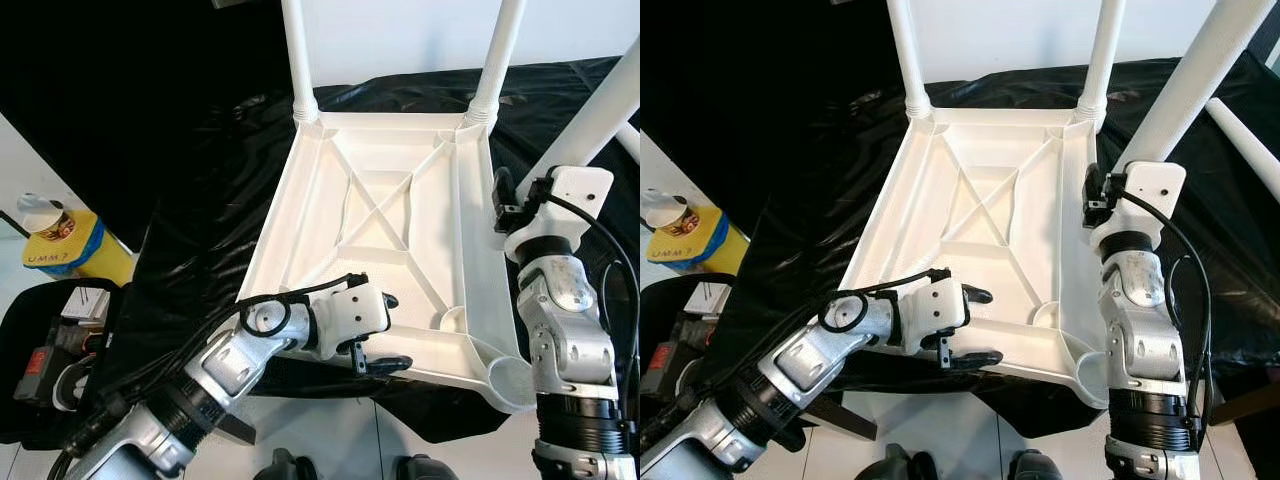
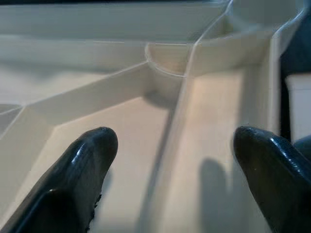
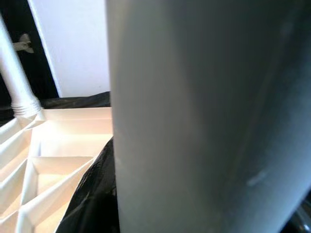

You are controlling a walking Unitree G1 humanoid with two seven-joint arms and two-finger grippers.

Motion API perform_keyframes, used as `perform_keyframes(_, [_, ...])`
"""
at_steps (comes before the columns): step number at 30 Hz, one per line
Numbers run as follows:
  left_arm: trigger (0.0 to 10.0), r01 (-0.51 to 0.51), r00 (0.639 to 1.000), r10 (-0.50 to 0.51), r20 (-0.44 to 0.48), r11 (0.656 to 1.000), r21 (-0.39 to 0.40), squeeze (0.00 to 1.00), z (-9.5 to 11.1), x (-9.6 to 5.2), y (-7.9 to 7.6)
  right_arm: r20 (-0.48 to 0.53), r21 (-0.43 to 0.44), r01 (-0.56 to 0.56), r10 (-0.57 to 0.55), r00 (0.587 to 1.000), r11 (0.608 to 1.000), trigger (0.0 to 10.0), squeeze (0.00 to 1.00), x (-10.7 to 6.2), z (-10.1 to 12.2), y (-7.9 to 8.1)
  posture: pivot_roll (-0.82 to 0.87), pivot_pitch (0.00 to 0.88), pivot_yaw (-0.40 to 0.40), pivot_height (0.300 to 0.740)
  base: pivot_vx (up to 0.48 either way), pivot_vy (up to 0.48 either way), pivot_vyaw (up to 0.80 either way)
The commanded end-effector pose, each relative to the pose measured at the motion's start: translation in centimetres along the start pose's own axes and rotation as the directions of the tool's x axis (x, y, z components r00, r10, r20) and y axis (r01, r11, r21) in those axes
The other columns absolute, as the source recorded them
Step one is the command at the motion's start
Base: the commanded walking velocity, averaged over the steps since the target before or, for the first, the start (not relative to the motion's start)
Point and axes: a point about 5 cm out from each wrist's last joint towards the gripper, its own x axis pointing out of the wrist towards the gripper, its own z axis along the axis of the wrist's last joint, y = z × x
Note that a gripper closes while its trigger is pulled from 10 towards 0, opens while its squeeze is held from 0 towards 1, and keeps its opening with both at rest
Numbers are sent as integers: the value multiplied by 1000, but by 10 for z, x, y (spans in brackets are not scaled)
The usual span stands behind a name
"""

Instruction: Building children table

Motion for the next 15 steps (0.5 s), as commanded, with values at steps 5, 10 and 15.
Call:
perform_keyframes(5, [10000,-273,957,268,-112,961,-40,0,-21,-7,29,26,24,-46,45,999,999,10000,0,-4,7,6,-133,155,71,740,0,0,0])
perform_keyframes(10, [10000,-435,890,423,-169,900,-35,0,-27,-20,62,12,37,-118,118,993,992,10000,0,-11,6,18,-136,160,70,740,0,0,0])
perform_keyframes(15, [10000,-571,809,554,-198,820,-38,0,-28,-31,85,-8,36,-154,155,988,987,10000,0,-16,2,25,-141,165,70,740,0,0,0])
